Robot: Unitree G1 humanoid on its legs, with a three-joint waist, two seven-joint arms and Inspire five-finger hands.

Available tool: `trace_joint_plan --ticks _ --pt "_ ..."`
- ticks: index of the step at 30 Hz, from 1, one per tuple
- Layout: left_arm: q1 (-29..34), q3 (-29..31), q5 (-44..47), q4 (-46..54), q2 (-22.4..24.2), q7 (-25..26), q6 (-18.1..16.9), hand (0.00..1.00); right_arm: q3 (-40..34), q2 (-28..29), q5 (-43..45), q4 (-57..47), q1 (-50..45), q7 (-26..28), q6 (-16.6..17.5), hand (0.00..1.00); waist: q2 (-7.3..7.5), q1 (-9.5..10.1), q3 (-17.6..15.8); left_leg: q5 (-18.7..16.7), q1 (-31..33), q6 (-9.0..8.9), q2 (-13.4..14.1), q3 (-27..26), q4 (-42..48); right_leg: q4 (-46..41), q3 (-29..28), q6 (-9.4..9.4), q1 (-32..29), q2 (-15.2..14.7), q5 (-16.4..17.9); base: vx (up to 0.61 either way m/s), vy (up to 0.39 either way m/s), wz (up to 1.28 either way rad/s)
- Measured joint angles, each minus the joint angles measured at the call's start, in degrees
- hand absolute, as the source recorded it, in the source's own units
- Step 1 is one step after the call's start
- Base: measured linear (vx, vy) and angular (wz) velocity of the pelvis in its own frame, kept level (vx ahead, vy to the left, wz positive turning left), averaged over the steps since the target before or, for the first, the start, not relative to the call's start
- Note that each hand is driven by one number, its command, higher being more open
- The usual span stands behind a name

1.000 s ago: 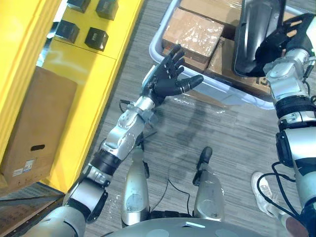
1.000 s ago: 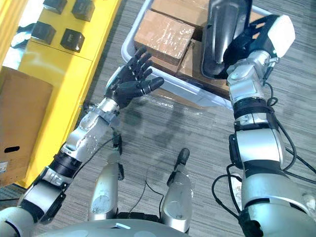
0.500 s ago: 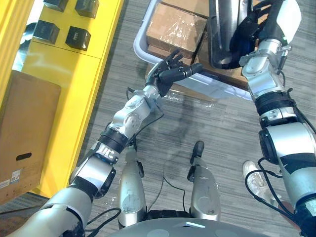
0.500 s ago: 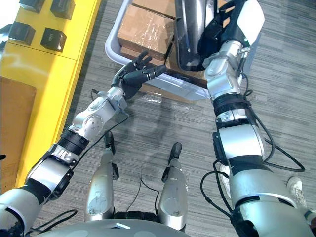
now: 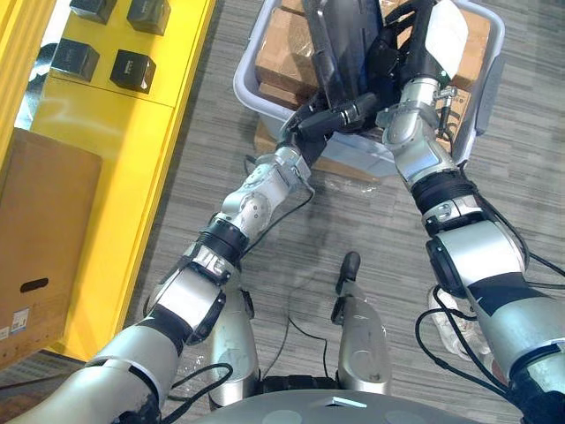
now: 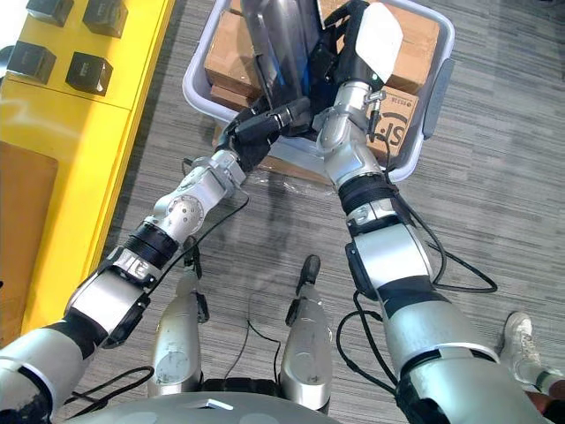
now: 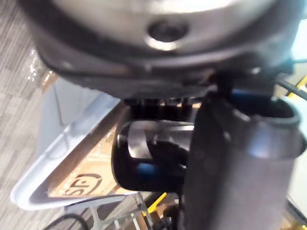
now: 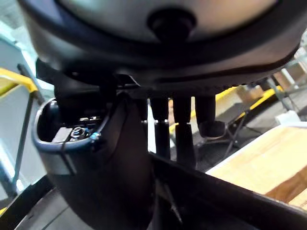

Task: Walk over and take three plastic housings, then place them on the shelf

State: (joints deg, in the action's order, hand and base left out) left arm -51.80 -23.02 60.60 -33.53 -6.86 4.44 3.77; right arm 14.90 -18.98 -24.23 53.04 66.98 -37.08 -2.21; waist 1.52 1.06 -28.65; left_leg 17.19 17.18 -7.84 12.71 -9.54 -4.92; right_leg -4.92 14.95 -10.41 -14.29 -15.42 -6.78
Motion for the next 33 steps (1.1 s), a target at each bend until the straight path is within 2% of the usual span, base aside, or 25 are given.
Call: trace_joint_plan --ticks 4,10,11,15,21,24,29,33 --pt "0.0 -0.8 0.0 -1.6 -0.1 1.7 -1.0 1.0 1.6 1.1 -0.2 -0.6 -0.7 0.0 0.8 0.0 0.15 0.54 -0.1 0.0 -0.6 -0.01 -0.1 0.2 0.0 0.1 0.3 -0.02 0.8 -0.1 0.0 -0.01 -0.035 0.04" --pt "0.2 -1.0 0.1 -2.2 -0.3 4.9 -3.1 1.0 3.4 2.0 -1.4 -6.1 -5.2 -1.7 4.1 0.0 0.38 0.72 -0.1 -0.2 -0.7 0.07 -0.1 0.3 0.0 0.1 0.4 -0.09 1.1 -0.1 0.1 -0.04 -0.036 0.01" --pt "0.3 -1.0 0.2 -2.2 -0.3 5.2 -3.5 0.0 3.4 2.0 -1.6 -6.8 -5.6 -1.7 4.2 0.0 0.5 0.69 -0.2 -0.2 -0.8 0.07 -0.1 0.3 0.0 0.1 0.4 -0.09 1.2 -0.1 0.1 -0.04 -0.04 0.0" --pt "2.4 -0.6 5.1 -2.2 -0.5 6.0 -7.4 0.0 3.5 3.1 -2.4 -11.3 -9.4 -2.3 5.5 0.0 2.04 0.57 -0.2 -0.2 -1.0 0.1 -0.2 0.3 0.0 0.2 0.4 -0.08 1.4 -0.1 0.1 -0.02 -0.045 -0.01" --pt "4.1 1.0 18.1 -2.3 -0.5 4.4 -12.2 0.0 3.5 4.0 -2.4 -13.2 -13.3 -3.1 6.3 0.0 2.58 1.1 -0.2 -0.3 -1.5 0.11 -0.2 0.2 0.0 0.4 0.4 -0.11 2.0 -0.1 0.2 -0.01 -0.04 0.0" --pt "5.4 1.4 23.3 -2.4 -0.5 2.4 -14.8 0.0 4.3 4.2 -2.5 -16.1 -15.3 -3.7 8.3 0.0 2.7 1.06 -0.2 -0.5 -1.7 0.19 -0.2 0.2 0.0 0.6 0.4 -0.1 2.3 -0.1 0.3 -0.02 -0.043 0.0" --pt "7.8 1.3 29.9 -3.3 -0.9 -5.9 -17.6 0.0 5.6 5.4 -4.8 -20.0 -16.7 -4.6 10.4 0.0 4.59 0.85 -0.1 -0.7 -1.8 0.23 -0.2 -0.1 0.0 1.1 0.3 -0.1 2.5 -0.1 0.3 -0.01 -0.03 -0.01" --pt "8.9 0.9 32.3 -3.3 -1.0 -10.5 -19.0 0.0 5.9 5.3 -5.0 -20.8 -17.4 -4.8 11.8 0.0 4.79 1.05 -0.1 -0.8 -2.1 0.19 -0.2 -0.3 0.0 1.1 0.3 -0.11 2.6 -0.1 0.3 0.0 -0.038 -0.01"
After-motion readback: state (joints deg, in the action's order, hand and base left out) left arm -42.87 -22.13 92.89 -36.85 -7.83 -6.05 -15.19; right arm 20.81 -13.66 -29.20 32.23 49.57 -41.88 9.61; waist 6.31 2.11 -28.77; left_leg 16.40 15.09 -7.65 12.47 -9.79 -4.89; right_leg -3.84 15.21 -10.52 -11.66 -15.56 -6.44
